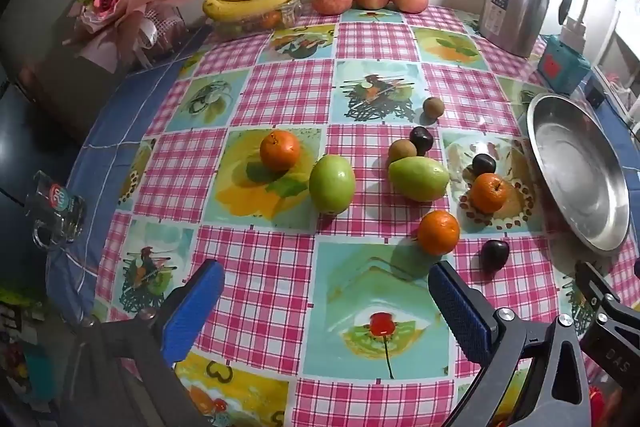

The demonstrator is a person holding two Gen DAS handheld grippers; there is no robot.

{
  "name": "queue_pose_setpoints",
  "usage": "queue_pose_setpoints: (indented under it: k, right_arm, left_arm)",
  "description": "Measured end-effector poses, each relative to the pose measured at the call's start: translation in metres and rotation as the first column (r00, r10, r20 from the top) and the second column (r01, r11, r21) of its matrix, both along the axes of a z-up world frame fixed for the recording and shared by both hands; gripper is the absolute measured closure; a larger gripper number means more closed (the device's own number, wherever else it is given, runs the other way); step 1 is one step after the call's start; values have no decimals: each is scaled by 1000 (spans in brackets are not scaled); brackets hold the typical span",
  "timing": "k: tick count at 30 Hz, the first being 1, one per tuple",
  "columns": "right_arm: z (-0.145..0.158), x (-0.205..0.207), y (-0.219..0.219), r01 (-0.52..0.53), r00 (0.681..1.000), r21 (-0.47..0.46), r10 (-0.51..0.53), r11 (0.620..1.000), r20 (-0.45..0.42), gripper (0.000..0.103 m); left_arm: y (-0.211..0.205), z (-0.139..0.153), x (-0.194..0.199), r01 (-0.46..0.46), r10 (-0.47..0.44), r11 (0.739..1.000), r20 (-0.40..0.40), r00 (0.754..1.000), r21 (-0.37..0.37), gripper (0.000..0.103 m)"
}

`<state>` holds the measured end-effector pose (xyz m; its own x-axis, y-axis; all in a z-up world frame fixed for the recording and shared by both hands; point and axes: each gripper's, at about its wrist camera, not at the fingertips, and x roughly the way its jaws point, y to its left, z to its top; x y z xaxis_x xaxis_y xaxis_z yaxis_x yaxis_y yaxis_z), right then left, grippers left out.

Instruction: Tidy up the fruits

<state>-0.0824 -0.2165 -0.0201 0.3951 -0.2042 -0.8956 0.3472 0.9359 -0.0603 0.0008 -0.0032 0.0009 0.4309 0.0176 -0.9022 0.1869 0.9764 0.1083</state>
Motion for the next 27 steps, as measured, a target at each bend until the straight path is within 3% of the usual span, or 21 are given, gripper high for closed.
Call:
queue_pose_setpoints:
  k: [27]
  right_arm:
    - [0, -2, -1, -3, 1000, 22, 3, 1000, 10, 0]
  left_arm:
    - [-4, 5, -6, 30, -30, 999, 9, 1000, -11, 0]
